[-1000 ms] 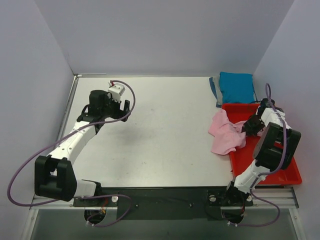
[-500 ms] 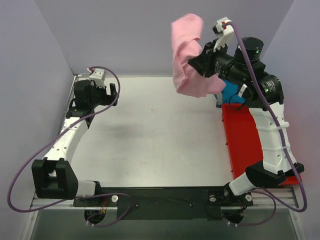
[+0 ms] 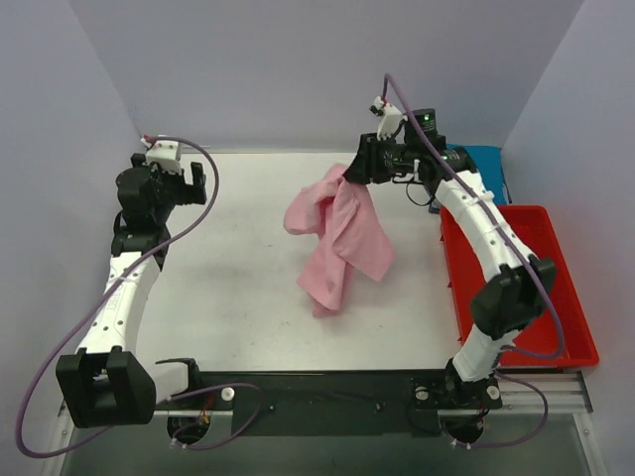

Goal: Fold and stack the t-shirts
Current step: Move the tshirt to the center of the board, then flatten out the tshirt

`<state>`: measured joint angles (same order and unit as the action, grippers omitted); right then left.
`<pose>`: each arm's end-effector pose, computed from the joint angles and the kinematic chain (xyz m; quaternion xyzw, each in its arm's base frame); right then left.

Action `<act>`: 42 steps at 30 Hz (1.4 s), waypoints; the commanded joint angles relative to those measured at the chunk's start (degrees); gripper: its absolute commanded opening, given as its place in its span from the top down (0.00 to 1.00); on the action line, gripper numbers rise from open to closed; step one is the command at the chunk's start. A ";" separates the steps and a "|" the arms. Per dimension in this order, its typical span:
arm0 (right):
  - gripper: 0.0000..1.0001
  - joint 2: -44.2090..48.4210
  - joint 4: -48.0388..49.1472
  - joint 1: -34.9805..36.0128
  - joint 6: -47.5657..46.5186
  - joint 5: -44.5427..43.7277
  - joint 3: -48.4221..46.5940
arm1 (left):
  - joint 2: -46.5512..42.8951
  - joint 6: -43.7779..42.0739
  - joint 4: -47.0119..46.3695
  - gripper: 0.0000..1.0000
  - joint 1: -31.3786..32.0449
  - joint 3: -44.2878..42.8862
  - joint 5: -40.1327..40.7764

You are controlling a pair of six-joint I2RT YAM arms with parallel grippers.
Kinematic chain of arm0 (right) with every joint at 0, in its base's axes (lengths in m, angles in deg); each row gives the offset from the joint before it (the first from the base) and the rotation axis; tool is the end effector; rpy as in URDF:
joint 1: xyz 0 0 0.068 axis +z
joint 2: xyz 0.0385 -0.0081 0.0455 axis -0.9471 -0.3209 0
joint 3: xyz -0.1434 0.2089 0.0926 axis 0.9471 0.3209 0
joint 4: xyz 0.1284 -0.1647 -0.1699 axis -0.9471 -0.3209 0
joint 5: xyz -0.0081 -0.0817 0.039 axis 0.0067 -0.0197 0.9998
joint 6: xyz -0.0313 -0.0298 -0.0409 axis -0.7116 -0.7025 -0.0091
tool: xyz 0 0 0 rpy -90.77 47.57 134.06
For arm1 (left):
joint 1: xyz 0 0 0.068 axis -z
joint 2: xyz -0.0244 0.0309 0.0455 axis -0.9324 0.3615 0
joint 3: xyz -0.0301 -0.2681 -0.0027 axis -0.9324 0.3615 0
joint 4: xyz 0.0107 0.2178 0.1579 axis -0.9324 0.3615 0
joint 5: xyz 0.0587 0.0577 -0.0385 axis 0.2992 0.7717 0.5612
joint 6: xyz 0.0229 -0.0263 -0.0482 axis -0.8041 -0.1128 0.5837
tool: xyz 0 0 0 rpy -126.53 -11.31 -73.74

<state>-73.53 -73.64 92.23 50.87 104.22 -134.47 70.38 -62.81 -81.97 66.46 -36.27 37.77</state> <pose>0.3525 0.1649 0.4377 -0.2841 0.7149 0.4128 0.4876 0.3058 0.0069 0.3567 0.0603 0.7519 -0.0059 0.6565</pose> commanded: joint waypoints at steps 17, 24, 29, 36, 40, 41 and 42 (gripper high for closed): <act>0.38 -1.21 -17.39 15.77 -7.67 -32.83 24.88 | -4.39 1.41 0.15 0.03 1.03 8.90 -8.09; 0.38 -7.44 -16.25 28.87 -13.47 -34.86 25.53 | -5.44 1.59 -0.55 0.03 1.82 12.23 -8.53; 0.38 -16.49 -16.07 29.85 -12.16 -38.82 18.76 | -6.93 2.29 1.38 0.03 1.82 13.91 -8.36; 0.60 -24.67 -15.28 27.48 -9.52 -40.67 16.64 | -13.43 2.81 11.82 0.03 1.82 14.00 -4.58; 1.00 -26.26 -14.41 29.67 -11.98 -32.17 13.39 | -18.09 3.08 16.32 0.03 0.86 14.52 -2.30; 1.00 -26.61 -13.53 30.81 -11.72 -30.75 10.95 | -19.32 3.08 16.67 0.03 0.59 14.87 -1.07; 1.00 -27.66 -13.18 31.43 -11.11 -27.43 8.83 | -19.85 3.08 16.94 0.03 0.50 14.96 -0.63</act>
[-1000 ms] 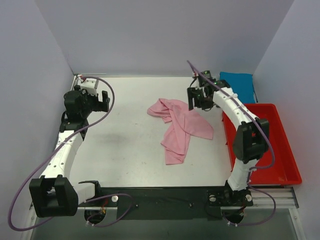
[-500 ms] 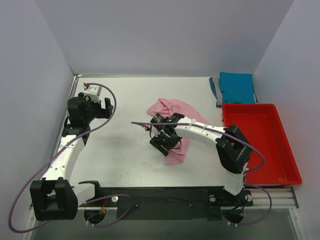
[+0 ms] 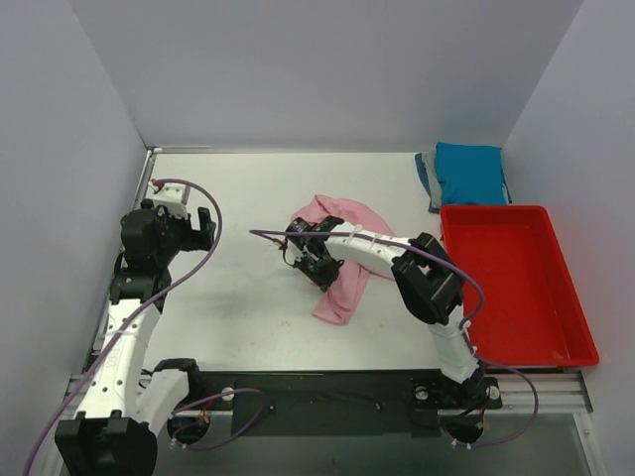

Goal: Fold and stack the t-shirts
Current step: Flatten out the tshirt

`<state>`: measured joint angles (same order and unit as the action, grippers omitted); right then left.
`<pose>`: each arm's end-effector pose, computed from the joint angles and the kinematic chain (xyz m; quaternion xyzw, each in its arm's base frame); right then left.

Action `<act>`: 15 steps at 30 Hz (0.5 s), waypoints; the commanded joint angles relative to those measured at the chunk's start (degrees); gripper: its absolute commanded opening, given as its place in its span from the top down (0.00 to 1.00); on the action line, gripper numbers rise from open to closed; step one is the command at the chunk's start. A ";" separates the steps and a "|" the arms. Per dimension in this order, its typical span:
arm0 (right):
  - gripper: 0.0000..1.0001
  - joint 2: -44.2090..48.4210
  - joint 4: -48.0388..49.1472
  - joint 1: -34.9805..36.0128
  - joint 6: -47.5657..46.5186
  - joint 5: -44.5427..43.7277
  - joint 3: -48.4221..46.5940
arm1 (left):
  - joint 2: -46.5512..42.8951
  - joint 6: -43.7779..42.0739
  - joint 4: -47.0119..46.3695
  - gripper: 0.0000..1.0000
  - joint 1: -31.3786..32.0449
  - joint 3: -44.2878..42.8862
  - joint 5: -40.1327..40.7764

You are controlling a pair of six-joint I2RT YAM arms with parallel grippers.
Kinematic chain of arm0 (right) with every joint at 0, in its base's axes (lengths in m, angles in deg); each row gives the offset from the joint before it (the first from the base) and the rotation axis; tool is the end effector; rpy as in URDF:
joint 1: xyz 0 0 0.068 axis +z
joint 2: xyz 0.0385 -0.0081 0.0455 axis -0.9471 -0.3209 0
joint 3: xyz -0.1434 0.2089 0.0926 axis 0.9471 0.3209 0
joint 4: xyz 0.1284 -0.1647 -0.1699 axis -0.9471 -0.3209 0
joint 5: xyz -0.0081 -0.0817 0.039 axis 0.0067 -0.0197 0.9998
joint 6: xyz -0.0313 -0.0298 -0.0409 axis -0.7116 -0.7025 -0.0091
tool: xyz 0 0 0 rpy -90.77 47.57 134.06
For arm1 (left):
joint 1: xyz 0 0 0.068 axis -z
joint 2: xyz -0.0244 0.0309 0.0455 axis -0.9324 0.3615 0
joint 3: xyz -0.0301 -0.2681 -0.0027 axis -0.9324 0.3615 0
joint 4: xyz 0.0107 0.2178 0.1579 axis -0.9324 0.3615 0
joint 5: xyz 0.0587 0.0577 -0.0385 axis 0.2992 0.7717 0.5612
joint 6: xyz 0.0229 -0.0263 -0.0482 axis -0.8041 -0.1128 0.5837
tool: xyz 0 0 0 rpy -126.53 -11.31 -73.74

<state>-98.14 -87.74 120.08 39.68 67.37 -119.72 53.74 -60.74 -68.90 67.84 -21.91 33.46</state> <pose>0.2863 0.3307 0.1479 -0.4230 0.8842 0.1042 0.1687 0.2332 -0.0049 0.3097 0.0739 0.8076 -0.0625 0.5818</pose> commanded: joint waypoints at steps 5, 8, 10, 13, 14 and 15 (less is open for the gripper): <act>0.55 -7.19 1.36 7.28 4.56 15.51 -23.60 | -4.10 1.09 4.75 0.03 -0.88 -1.33 3.86; 0.44 -1.25 1.71 5.01 8.51 12.81 -19.33 | -4.54 0.13 4.13 0.03 0.44 -1.77 2.20; 0.43 5.77 2.33 2.64 11.15 9.38 -11.36 | -4.98 -0.57 4.31 0.03 2.36 -1.85 -1.56; 0.43 16.25 3.64 -2.11 16.25 3.59 2.03 | -4.98 -4.51 8.94 0.13 3.26 -1.94 -11.14; 0.44 21.50 3.82 -4.91 19.74 2.78 8.76 | -4.20 -5.58 10.45 0.28 4.48 -1.94 -15.95; 0.44 24.25 4.43 -6.59 21.52 0.95 11.61 | -3.49 -6.54 14.38 0.37 5.27 -1.86 -17.31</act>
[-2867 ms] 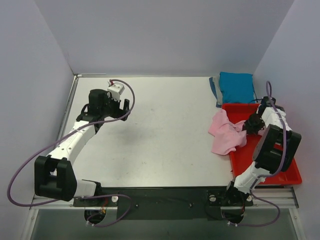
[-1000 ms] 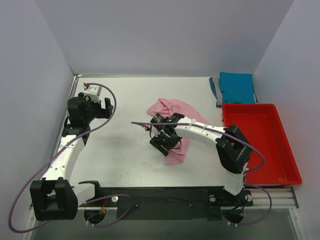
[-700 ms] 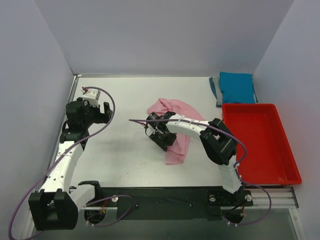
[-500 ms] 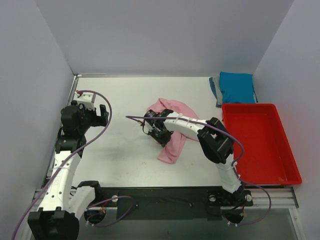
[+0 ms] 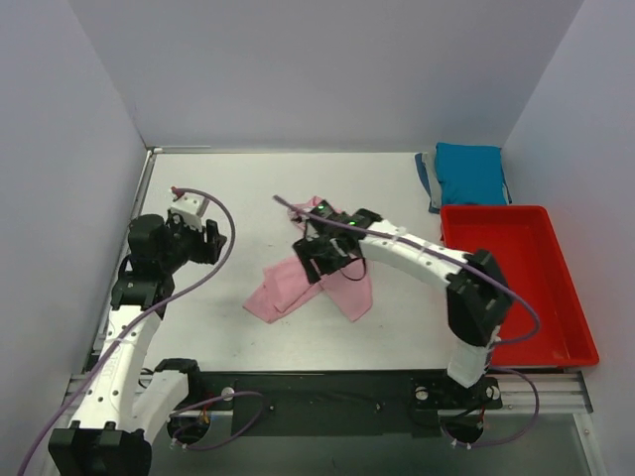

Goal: Fold and stack the t-shirts
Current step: Flatten out the tshirt

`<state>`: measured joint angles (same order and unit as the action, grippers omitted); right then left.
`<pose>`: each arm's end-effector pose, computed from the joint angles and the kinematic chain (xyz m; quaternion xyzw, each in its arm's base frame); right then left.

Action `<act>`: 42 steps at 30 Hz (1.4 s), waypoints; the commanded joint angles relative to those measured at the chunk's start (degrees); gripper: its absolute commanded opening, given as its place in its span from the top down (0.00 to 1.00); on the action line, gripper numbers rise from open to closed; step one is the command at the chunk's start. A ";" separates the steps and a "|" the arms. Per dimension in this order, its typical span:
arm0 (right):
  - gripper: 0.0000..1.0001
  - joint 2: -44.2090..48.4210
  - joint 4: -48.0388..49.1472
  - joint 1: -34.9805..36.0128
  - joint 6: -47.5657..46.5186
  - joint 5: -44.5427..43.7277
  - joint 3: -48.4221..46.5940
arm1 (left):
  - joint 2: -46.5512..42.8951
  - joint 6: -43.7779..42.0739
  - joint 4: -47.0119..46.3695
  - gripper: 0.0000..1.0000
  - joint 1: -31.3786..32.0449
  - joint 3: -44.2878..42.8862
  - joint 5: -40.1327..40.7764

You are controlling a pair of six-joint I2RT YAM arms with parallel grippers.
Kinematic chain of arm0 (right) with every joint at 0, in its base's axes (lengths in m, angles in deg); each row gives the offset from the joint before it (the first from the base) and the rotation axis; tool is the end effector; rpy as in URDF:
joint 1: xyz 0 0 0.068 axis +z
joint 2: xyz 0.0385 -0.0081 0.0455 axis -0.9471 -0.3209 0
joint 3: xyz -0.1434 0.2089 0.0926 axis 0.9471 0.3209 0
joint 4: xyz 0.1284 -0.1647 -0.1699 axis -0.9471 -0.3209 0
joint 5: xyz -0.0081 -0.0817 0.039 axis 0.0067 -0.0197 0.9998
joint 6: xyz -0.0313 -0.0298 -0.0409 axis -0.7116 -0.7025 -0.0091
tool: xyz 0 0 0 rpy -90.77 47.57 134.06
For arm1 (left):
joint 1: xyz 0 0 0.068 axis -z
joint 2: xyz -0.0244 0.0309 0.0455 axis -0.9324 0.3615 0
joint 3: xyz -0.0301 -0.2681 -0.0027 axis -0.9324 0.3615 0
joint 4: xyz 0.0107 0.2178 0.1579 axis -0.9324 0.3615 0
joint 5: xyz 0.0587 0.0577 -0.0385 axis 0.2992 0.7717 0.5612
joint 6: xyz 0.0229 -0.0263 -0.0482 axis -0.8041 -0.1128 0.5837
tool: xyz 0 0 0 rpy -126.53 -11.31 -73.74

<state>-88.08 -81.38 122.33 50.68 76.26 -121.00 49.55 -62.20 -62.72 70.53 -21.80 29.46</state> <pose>0.2681 0.3462 0.2361 -0.3666 0.8592 0.2585 0.2464 0.2132 -0.0182 0.3123 0.1215 0.8104 -0.0988 0.5645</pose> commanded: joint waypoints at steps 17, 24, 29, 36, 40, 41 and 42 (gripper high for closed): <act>0.46 11.85 14.52 -19.06 21.61 0.03 34.55 | 36.54 -21.36 23.98 0.36 39.86 -12.77 3.28; 1.00 14.74 14.96 -18.88 21.97 -0.32 34.99 | 41.13 -17.83 19.66 0.38 39.68 -11.64 9.17; 1.00 16.77 12.23 -18.88 21.09 -2.25 33.15 | 41.75 -18.45 17.56 0.51 38.98 -11.19 7.86; 1.00 18.88 9.68 -18.88 20.82 -4.18 32.18 | 45.17 -19.85 15.61 0.56 38.63 -10.40 2.76; 1.00 20.81 8.72 -18.97 20.65 -5.41 31.56 | 45.45 -20.56 14.56 0.69 37.92 -10.66 2.94; 1.00 21.42 8.54 -18.97 20.47 -5.59 31.30 | 45.45 -20.99 14.91 0.91 37.66 -11.36 3.11; 1.00 21.78 7.84 -19.05 20.39 -6.12 31.12 | 45.27 -21.08 15.96 1.00 37.49 -11.89 3.11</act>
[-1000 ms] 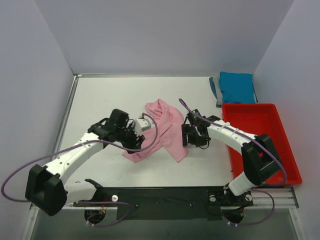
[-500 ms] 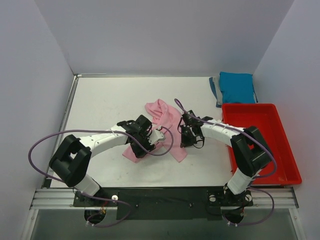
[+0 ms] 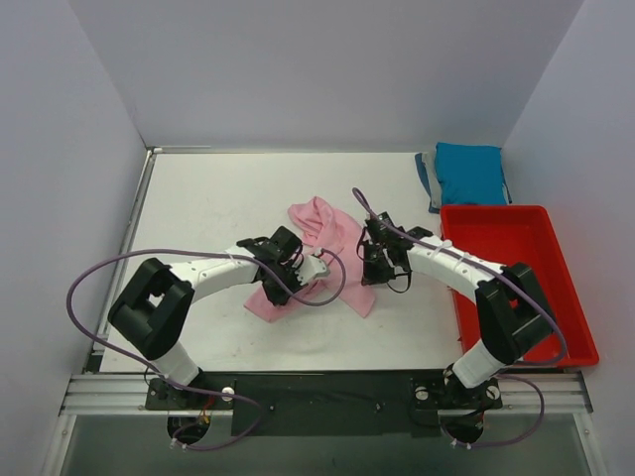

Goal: Fold and stack the t-shirts
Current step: Flatten out the tshirt

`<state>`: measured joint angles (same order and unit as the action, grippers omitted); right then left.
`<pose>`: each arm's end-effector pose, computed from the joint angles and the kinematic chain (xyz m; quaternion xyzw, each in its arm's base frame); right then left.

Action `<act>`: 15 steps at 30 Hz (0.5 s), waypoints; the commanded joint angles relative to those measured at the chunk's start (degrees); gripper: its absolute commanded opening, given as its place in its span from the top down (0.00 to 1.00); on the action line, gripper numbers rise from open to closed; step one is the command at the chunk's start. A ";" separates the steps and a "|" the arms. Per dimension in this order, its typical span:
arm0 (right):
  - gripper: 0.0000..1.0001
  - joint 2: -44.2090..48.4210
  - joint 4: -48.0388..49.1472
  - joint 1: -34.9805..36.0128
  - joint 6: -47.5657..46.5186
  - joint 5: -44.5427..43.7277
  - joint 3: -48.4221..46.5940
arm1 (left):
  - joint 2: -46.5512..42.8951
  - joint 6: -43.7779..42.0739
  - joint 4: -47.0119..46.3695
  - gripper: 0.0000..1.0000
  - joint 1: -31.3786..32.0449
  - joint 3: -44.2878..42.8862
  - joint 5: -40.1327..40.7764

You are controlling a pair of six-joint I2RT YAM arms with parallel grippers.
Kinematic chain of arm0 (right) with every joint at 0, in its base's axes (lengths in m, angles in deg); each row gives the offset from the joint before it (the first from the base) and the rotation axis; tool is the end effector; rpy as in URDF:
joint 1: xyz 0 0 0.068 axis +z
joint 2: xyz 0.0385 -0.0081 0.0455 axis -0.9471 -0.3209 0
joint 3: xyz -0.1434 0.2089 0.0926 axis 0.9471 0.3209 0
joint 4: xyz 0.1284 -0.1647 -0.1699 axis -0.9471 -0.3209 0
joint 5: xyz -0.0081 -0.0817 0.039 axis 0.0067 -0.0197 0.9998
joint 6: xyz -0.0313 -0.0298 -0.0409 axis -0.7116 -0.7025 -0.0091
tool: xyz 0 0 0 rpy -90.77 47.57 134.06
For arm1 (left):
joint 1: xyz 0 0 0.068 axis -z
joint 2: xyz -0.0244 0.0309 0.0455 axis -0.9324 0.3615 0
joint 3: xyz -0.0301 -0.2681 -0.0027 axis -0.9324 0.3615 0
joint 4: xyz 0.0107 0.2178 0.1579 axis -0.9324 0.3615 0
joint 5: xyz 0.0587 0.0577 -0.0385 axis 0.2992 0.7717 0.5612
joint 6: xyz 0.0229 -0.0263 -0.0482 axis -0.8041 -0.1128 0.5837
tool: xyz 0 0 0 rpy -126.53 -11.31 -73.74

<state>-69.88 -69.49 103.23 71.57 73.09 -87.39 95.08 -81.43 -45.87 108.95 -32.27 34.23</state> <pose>0.2785 0.1816 0.1780 -0.0391 0.9454 0.2263 0.2312 0.2316 -0.2061 0.1501 0.5327 0.8278 -0.1144 0.1340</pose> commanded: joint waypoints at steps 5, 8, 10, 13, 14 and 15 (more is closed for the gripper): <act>1.00 9.62 -8.62 -1.53 -2.53 -6.20 -6.08 | -3.85 -1.94 5.78 1.00 -3.66 -10.36 -1.74; 1.00 16.64 -12.48 -4.77 -4.98 -7.78 -10.47 | -8.60 -3.34 11.14 1.00 -6.91 -17.23 -1.91; 1.00 20.95 -14.59 -8.02 -6.65 -8.75 -13.90 | -11.24 -4.83 13.95 1.00 -10.59 -22.68 -1.04; 1.00 26.06 -17.32 -11.98 -8.77 -11.29 -19.09 | -14.57 -7.47 17.65 1.00 -13.07 -31.10 0.80; 1.00 28.25 -17.50 -13.47 -9.90 -11.56 -21.54 | -15.19 -8.69 19.66 1.00 -13.68 -34.27 0.98; 1.00 29.32 -17.85 -14.10 -10.44 -11.91 -22.61 | -16.24 -9.14 20.38 1.00 -13.95 -35.43 2.12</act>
<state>-47.39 -82.19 92.37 65.26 65.92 -103.28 84.50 -86.05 -32.93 96.54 -58.94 34.56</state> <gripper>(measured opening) 0.009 0.022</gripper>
